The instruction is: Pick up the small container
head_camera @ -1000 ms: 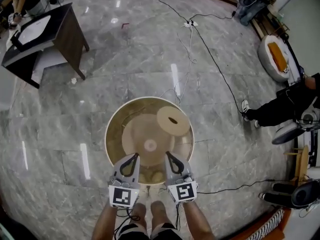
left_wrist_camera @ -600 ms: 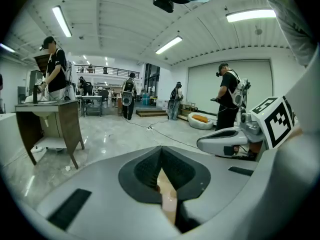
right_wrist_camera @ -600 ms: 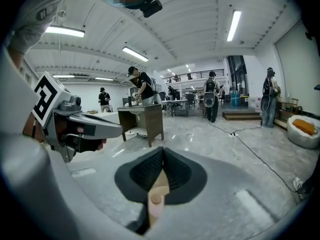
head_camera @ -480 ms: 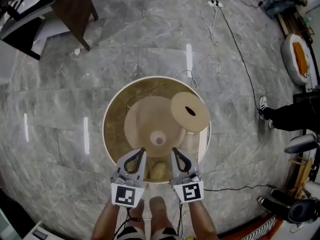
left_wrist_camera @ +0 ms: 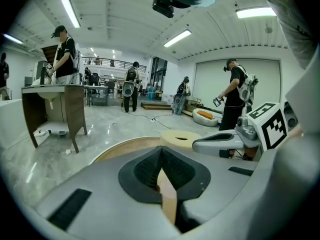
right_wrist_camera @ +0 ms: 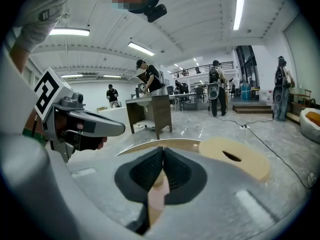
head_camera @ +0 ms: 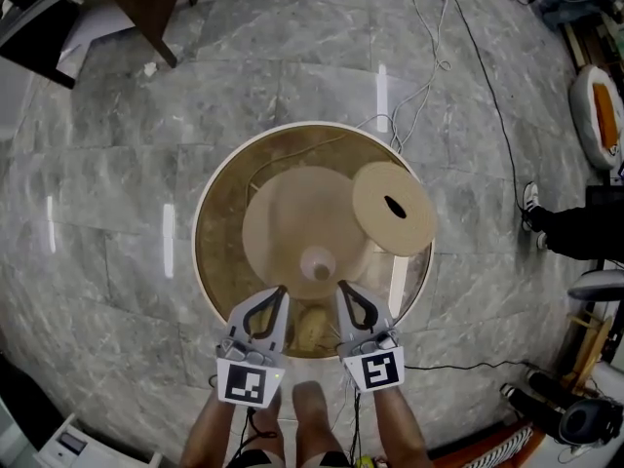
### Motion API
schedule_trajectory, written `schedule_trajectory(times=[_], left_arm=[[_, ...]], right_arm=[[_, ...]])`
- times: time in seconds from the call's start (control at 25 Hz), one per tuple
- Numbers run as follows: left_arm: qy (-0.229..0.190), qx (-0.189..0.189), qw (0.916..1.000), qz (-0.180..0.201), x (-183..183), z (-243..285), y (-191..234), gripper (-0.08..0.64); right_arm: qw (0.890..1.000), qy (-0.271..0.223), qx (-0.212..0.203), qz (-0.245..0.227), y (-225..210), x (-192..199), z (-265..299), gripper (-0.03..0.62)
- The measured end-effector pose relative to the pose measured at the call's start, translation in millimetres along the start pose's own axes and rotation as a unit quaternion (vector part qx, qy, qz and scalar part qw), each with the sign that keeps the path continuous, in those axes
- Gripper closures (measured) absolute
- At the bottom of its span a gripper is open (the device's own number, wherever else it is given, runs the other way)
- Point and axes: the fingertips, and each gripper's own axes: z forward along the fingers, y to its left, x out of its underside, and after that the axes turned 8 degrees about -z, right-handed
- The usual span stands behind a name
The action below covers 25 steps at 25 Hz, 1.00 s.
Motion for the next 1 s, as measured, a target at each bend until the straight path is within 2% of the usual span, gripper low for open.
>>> schedule_trajectory(times=[0.12,0.2,0.32,0.48,0.68,1.0], left_arm=[[0.006,-0.006,0.9999,-0.007,8,2,6,0.543],[0.011,-0.009,0.9999,-0.007,13,3,10,0.543],[0.012,-0.013,0.9998,-0.008,22,3,15,0.543],[0.016,-0.018,0.9996,-0.018,32,3,21,0.543],[0.021,-0.020,0.9990,-0.033,46,5,27,0.543],[0.027,-0.020,0.9988,-0.036,62,9,33,0.543]], right_arm=[[1.000,0.001,-0.013,-0.003,2,9,9,0.589],[1.000,0.007,-0.026,-0.006,5,16,16,0.519],[0.999,0.017,-0.036,-0.014,11,26,27,0.507],[0.999,0.026,-0.045,-0.013,16,38,39,0.445],[0.998,0.026,-0.048,-0.007,22,51,50,0.433],[0.998,0.029,-0.052,-0.012,29,69,64,0.425]])
